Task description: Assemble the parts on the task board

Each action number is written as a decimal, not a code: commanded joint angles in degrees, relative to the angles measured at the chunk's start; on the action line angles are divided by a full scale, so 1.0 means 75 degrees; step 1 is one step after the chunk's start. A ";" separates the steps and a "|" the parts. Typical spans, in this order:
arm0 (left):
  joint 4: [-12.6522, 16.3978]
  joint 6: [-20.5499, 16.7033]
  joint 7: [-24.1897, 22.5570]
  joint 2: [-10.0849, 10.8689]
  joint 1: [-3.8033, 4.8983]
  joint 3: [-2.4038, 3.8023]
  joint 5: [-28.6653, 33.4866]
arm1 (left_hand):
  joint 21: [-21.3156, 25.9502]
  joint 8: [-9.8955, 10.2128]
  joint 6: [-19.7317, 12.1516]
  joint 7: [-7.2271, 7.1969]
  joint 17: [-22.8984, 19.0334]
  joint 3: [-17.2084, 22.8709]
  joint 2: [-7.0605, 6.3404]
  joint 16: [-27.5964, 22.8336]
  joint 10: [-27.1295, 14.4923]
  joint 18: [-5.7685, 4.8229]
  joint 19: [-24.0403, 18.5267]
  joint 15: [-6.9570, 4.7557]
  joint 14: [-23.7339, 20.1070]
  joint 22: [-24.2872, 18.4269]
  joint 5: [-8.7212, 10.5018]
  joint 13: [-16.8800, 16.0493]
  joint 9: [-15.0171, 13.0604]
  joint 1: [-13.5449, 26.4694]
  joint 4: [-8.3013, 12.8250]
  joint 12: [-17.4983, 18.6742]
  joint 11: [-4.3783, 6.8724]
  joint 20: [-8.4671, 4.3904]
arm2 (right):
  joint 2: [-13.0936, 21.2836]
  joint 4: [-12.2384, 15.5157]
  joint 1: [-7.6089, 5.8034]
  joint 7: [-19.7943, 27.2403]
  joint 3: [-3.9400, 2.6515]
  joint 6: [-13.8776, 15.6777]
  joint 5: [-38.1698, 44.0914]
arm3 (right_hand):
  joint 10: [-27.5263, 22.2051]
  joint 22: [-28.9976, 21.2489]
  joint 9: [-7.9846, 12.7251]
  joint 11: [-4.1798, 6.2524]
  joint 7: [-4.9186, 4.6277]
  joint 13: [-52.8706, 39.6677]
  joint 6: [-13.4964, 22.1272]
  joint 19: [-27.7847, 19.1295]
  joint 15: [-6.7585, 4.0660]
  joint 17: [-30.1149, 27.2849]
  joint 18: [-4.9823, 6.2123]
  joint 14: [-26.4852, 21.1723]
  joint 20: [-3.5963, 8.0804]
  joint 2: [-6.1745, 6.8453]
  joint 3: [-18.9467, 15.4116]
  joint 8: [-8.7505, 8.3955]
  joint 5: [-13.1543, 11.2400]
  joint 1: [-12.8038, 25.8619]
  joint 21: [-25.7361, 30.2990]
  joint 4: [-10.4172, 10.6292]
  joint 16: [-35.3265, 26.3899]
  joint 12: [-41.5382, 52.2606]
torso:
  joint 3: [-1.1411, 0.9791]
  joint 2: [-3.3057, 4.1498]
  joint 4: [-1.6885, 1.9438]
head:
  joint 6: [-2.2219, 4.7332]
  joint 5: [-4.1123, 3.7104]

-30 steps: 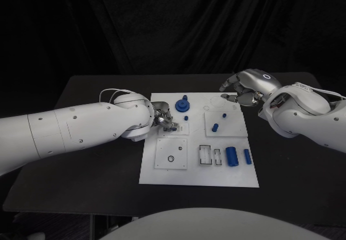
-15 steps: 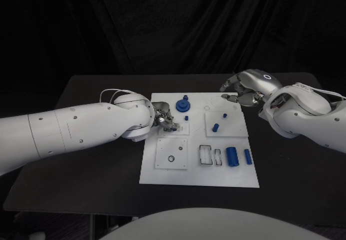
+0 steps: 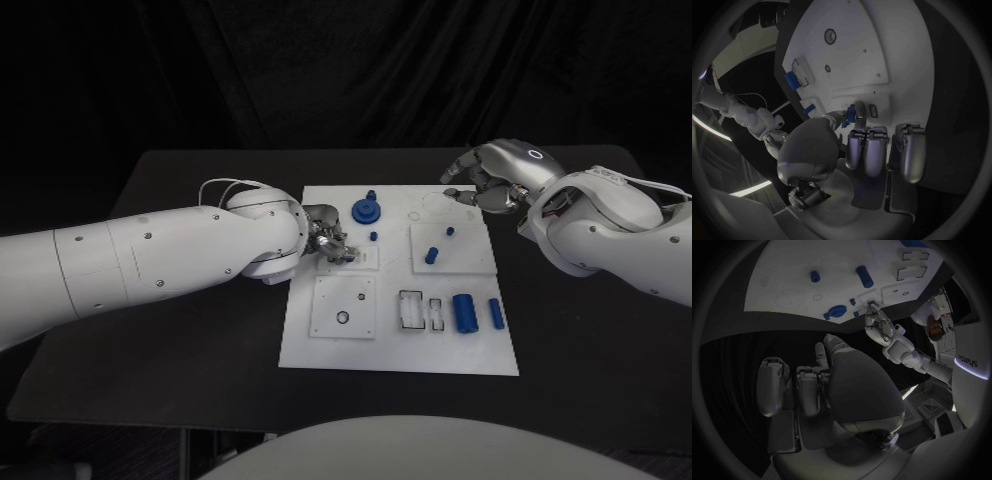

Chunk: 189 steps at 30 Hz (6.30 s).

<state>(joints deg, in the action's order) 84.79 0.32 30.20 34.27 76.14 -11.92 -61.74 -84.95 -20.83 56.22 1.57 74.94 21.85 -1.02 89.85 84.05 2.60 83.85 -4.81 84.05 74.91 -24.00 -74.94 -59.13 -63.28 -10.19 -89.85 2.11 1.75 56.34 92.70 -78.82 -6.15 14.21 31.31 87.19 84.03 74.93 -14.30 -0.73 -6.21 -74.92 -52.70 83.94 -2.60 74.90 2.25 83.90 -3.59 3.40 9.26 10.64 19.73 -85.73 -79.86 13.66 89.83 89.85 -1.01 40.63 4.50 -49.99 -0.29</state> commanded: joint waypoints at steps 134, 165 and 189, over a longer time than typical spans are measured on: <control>-0.0391 -0.0922 -0.0648 0.0471 0.0669 -0.0019 0.0005 | 0.0069 0.0600 -0.0073 0.0061 0.2008 -0.2669 0.0783 0.0020 0.0794 -0.0084 0.0187 0.0029 0.0793 0.1356 0.1235 -0.2008 -0.1441 -0.0556 -0.0596 -0.0020 -0.0039 0.0022 | 0.0056 -0.0040 0.0047 -0.0138 -0.0005 0.0020 0.0049 | 0.0796 0.1536 0.0066 -0.0056 -0.0025 -0.2011 0.0017 0.0025 0.0037 0.2013 0.0055 0.0814 -0.0060 -0.0094 0.0106 -0.0098 0.0186 0.0058 0.0092 0.0109 0.0022 0.0020 | -0.0012 0.0012 0.0008 | -0.0001 0.0235; -0.1466 0.0370 -0.0276 -0.0150 0.0455 -0.0021 0.0004 | 0.0145 0.0577 -0.0157 0.0112 0.2008 -0.3013 0.0765 0.0020 0.0794 -0.0064 0.0143 0.0070 0.0793 0.1344 0.1974 -0.2008 -0.1785 -0.0146 -0.0779 -0.0020 -0.0085 0.0055 | 0.0034 -0.0056 0.0048 -0.0082 -0.0005 0.0002 0.0049 | 0.0796 0.1537 0.0074 -0.0054 -0.0024 -0.2011 0.0019 0.0027 0.0036 0.2013 0.0055 0.0814 -0.0059 -0.0114 0.0124 -0.0102 0.0226 0.0075 0.0092 0.0127 0.0022 0.0020 | -0.0003 0.0021 -0.0022 | -0.0001 0.0314; -0.1733 0.0297 -0.0429 -0.0342 0.0360 -0.0021 0.0004 | 0.0207 0.0799 -0.0328 0.0182 0.2008 -0.2983 0.0838 0.0020 0.0794 -0.0049 0.0093 0.0119 0.0793 0.1320 0.1855 -0.2008 -0.1728 -0.0253 -0.0765 -0.0020 -0.0143 0.0095 | 0.0037 -0.0054 0.0048 -0.0081 -0.0005 0.0000 0.0049 | 0.0796 0.1537 0.0074 -0.0054 -0.0024 -0.2011 0.0019 0.0027 0.0036 0.2013 0.0055 0.0814 -0.0059 -0.0114 0.0124 -0.0102 0.0226 0.0075 0.0092 0.0127 0.0022 0.0020 | -0.0004 0.0028 -0.0031 | -0.0001 0.0275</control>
<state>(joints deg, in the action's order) 71.87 2.29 28.00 31.91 78.96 -12.13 -61.93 -83.77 -15.14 54.03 2.87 74.91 -0.60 5.12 89.85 84.04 2.60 83.96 -4.20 83.84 74.90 -9.91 -74.94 -72.13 -64.61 -16.19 -89.85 1.32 2.47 56.56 92.23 -78.56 -6.28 14.21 31.08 87.19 84.03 74.94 -13.85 -0.73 -6.21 -74.90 -52.70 83.94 -2.60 74.90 2.25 83.90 -3.59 2.93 10.05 10.16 21.05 -85.26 -79.42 14.46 89.83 89.85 -1.04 40.84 4.29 -49.99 1.74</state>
